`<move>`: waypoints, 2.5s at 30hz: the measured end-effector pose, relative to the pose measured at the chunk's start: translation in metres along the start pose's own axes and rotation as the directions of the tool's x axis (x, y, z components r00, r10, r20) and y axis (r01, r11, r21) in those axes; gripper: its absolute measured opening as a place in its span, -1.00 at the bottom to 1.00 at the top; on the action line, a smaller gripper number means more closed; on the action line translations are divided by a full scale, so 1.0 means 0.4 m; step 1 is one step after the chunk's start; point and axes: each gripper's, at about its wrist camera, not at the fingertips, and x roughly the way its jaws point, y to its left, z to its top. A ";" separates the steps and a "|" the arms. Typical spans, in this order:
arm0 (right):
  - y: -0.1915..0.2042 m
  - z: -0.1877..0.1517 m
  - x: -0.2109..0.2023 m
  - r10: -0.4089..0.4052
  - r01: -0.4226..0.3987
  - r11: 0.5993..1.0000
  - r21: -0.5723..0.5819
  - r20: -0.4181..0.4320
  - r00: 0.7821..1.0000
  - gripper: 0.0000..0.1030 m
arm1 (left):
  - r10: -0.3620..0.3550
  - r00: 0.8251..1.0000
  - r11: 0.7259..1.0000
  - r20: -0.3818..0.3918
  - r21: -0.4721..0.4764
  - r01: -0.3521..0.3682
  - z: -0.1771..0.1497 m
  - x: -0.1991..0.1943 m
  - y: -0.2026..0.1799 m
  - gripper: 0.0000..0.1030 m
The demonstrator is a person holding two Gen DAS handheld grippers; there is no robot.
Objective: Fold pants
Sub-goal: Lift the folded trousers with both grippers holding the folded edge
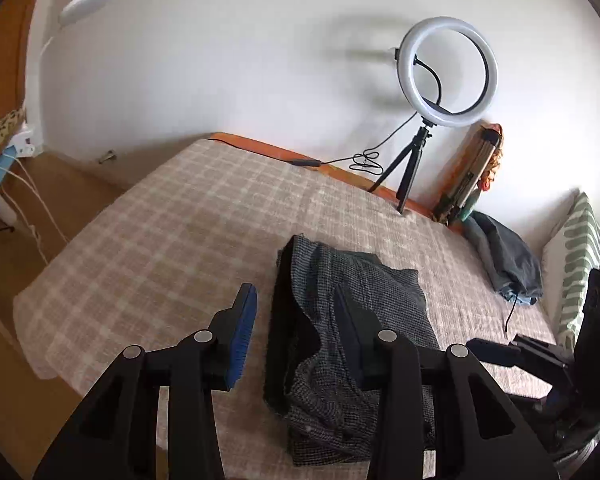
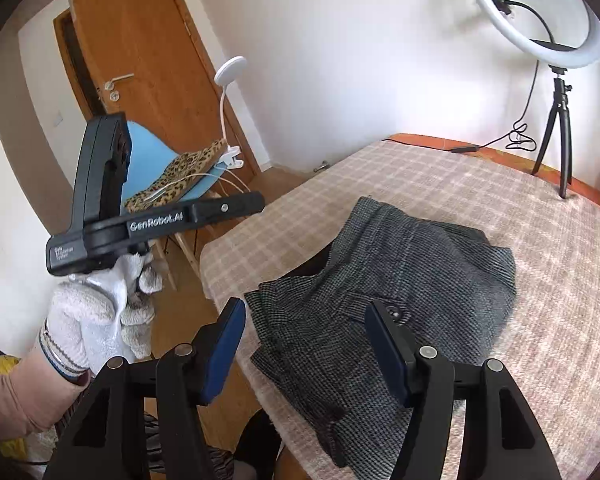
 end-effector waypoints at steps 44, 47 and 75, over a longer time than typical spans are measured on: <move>-0.397 -0.039 0.016 0.033 0.006 0.889 0.457 -0.078 0.996 0.58 | -0.245 0.927 0.951 -0.285 -0.257 0.172 -0.049 0.179 0.139 0.38; -0.385 -0.081 0.028 0.090 -0.037 0.872 0.489 -0.085 0.992 0.58 | -0.306 0.899 0.919 -0.312 -0.345 0.193 -0.064 0.209 0.162 0.38; -0.308 -0.131 0.227 0.266 -0.172 0.824 0.540 -0.100 0.959 -0.06 | -0.316 0.883 0.934 -0.348 -0.278 0.225 -0.090 0.288 0.068 0.17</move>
